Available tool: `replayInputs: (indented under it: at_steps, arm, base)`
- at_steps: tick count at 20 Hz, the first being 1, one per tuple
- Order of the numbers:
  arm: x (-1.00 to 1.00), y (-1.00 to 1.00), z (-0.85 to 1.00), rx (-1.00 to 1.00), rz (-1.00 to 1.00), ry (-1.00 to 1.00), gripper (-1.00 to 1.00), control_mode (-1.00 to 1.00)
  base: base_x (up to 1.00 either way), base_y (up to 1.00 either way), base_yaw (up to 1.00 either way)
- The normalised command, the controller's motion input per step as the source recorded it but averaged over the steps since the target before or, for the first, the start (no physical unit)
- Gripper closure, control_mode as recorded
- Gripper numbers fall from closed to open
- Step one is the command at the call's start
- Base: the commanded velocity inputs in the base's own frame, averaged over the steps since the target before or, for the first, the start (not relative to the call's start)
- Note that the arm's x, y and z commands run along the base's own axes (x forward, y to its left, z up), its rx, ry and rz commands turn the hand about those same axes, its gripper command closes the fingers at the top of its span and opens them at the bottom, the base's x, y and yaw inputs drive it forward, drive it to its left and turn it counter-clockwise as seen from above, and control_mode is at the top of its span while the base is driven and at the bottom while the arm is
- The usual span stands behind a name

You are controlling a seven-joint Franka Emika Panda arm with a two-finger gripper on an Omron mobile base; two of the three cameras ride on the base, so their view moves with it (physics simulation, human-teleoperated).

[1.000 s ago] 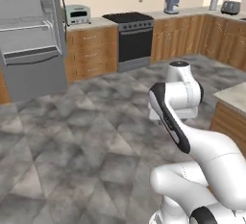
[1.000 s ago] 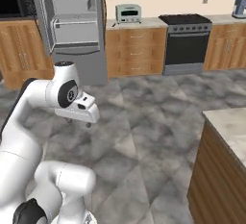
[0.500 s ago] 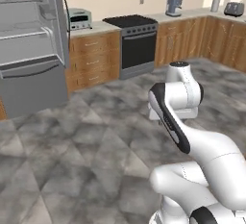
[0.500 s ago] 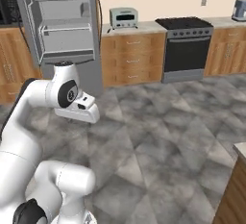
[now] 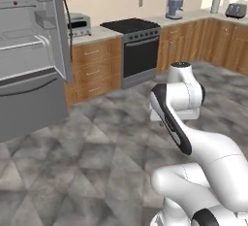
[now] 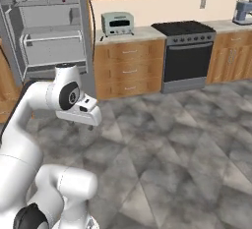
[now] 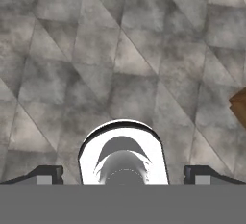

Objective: Retrieve the butter from the fridge and place it on a plate on the dining table. Then retrieve the butter knife by the fridge and place it near the plate.

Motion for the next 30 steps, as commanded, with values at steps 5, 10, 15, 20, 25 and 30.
replayInputs:
  at_steps: [5,10,15,20,25,30]
  arm:
    - [0.00,0.00,0.00,0.00,0.00,0.00,-1.00,1.00]
    - [0.00,0.00,0.00,0.00,0.00,0.00,-1.00,1.00]
    - [0.00,0.00,0.00,0.00,0.00,0.00,-1.00,1.00]
    - [0.00,0.00,0.00,0.00,0.00,0.00,-1.00,1.00]
    - [0.00,0.00,0.00,0.00,0.00,0.00,-1.00,1.00]
    - [0.00,0.00,0.00,0.00,0.00,0.00,-1.00,1.00]
  base:
    - [1.00,0.06,-0.05]
    - [1.00,-0.26,0.01]
    - [1.00,-0.34,0.05]
    - [0.96,-0.30,0.29]
    - [0.68,-0.22,0.31]
    - [0.86,-0.41,0.35]
